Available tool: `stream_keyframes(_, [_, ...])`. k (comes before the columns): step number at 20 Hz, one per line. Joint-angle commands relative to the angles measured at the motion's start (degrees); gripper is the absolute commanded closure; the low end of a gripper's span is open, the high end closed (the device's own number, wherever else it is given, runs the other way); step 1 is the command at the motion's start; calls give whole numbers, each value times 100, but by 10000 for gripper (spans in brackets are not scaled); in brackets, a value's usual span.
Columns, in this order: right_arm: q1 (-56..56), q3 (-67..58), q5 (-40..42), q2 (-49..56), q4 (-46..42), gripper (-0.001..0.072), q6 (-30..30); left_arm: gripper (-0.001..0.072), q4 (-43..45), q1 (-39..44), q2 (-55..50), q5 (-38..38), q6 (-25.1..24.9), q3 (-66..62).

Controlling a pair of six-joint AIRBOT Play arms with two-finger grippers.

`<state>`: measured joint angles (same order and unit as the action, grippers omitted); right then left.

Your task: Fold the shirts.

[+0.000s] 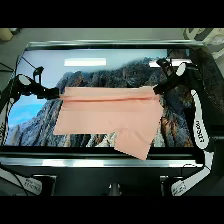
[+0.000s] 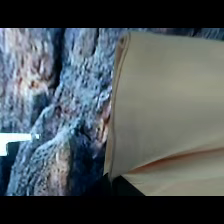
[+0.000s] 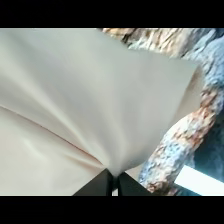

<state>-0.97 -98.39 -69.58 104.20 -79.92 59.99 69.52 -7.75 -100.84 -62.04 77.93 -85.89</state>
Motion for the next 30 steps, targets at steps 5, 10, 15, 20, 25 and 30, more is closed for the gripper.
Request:
stream_keyframes(5, [7,15,-852,420,264,693,422,679,-9,-44,-210,-918,-96,-13])
stream_keyframes(10, [4,13,-994,400,365,335,557,333,-256,-81,-190,-1167,-81,-33])
stream_keyframes(15, [-2,-2,-1746,-376,-1043,251,444,200,-177,-586,251,-2055,-57,-330])
stream_keyframes(20, [2,1143,-2100,-918,-997,323,334,259,50,-1202,1631,-1773,-149,2011])
stream_keyframes(25, [7,1705,-1943,-1303,-925,364,289,259,-299,-1215,2035,-892,-452,3746])
stream_keyframes(30, [7,1705,-1917,-1309,-927,363,275,259,-463,-1086,1954,-723,-448,3816])
